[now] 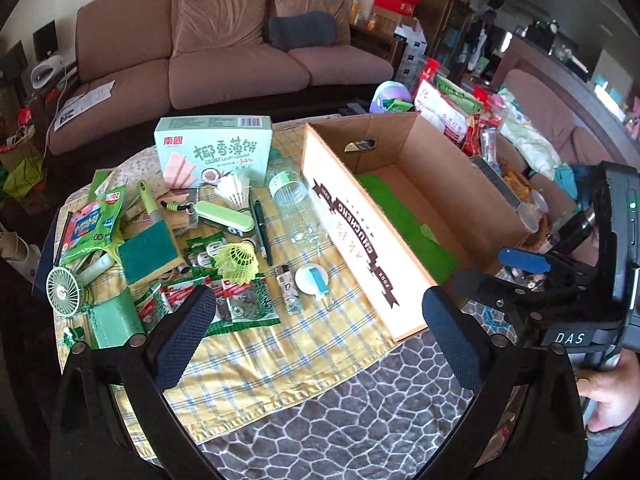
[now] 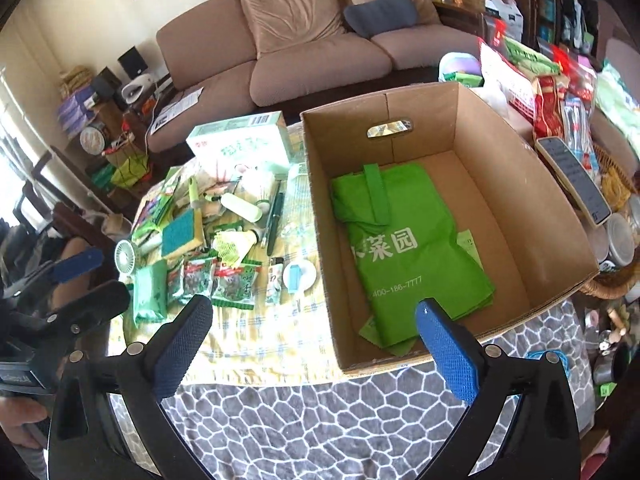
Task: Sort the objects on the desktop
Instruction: 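Move both tools back over the table items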
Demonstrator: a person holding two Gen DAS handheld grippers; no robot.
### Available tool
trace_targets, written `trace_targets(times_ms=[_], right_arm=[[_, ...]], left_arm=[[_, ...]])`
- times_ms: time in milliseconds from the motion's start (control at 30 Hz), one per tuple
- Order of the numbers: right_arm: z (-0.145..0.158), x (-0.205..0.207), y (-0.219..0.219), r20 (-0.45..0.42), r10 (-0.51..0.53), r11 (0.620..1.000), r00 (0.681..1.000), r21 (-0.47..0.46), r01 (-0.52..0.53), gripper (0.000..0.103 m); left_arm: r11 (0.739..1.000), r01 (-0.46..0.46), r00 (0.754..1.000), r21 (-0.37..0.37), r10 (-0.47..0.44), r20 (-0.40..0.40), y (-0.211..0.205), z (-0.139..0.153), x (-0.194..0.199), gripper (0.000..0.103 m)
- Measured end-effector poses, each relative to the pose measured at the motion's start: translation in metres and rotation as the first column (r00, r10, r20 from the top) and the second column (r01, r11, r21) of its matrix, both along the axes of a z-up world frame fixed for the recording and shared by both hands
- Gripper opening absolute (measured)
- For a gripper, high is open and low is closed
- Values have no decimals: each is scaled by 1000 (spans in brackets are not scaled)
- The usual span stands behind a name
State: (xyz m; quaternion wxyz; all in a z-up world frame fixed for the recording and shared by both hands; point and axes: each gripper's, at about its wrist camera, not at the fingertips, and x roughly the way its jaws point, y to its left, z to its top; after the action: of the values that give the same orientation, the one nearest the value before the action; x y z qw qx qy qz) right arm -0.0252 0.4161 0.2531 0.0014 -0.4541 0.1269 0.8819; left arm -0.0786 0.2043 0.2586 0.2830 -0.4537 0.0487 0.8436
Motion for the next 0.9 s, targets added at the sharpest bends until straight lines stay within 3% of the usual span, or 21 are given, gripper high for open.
trace_targets(times_ms=[567,900], right_arm=[[26,18,-80,-63,57,995,996,86,-51,103],[26,9,-134,-83,128,988,988,100,-119,103]], left_arm=[[993,-115,993,3,115,-32,-109,9,25,103],[983,-186,982,-16,185,-42,-172,0,25,103]])
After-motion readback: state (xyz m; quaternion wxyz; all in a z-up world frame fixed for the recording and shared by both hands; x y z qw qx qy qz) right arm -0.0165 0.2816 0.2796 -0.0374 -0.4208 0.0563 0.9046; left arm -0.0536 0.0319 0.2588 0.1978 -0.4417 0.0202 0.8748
